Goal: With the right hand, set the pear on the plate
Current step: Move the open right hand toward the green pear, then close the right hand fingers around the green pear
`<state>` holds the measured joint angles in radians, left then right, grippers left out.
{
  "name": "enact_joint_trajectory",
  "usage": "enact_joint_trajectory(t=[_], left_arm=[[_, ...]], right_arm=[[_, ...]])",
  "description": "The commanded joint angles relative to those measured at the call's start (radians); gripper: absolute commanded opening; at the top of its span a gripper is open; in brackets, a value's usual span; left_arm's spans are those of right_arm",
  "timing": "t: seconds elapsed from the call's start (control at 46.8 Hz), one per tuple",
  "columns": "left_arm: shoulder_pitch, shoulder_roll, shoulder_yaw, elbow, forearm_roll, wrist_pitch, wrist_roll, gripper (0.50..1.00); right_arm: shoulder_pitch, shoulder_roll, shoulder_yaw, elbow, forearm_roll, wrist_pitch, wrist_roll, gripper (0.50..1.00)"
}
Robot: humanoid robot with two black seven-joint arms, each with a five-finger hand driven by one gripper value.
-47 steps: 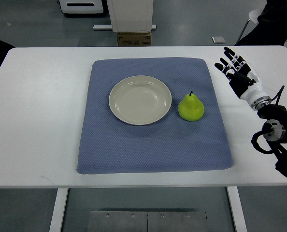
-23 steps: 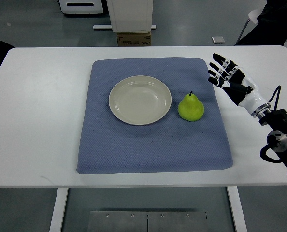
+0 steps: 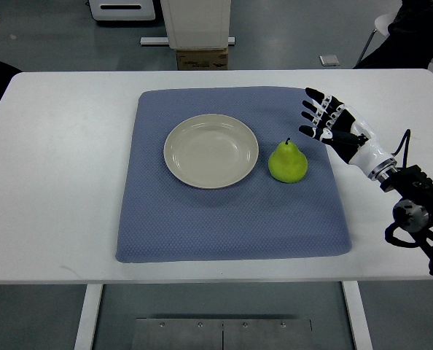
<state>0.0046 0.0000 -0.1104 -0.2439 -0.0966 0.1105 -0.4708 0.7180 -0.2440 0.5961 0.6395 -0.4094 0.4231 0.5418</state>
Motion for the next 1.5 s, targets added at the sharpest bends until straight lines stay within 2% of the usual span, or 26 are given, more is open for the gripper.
enact_joint_trajectory(t=[0.0, 0.064, 0.214, 0.556, 0.984, 1.475], left_arm=[[0.000, 0.000, 0.000, 0.000, 0.000, 0.000, 0.000, 1.000], [0.000, 0.000, 0.000, 0.000, 0.000, 0.000, 0.000, 1.000], [0.000, 0.000, 0.000, 0.000, 0.000, 0.000, 0.000, 1.000], [0.000, 0.000, 0.000, 0.000, 0.000, 0.000, 0.000, 1.000], [0.000, 0.000, 0.000, 0.000, 0.000, 0.000, 0.000, 1.000], [0.000, 0.000, 0.000, 0.000, 0.000, 0.000, 0.000, 1.000]], right_arm=[[0.018, 0.000, -0.045, 0.002, 0.000, -0.004, 0.038, 0.987], [0.034, 0.000, -0.091, 0.002, 0.000, -0.004, 0.067, 0.985], [0.052, 0.000, -0.156, 0.002, 0.000, -0.010, 0.069, 0.985], [0.067, 0.000, -0.242, -0.004, -0.003, -0.121, 0.069, 0.985], [0.069, -0.008, -0.328, -0.004, -0.003, -0.121, 0.069, 0.985], [0.064, -0.008, -0.331, -0.006, -0.009, -0.122, 0.069, 0.985]])
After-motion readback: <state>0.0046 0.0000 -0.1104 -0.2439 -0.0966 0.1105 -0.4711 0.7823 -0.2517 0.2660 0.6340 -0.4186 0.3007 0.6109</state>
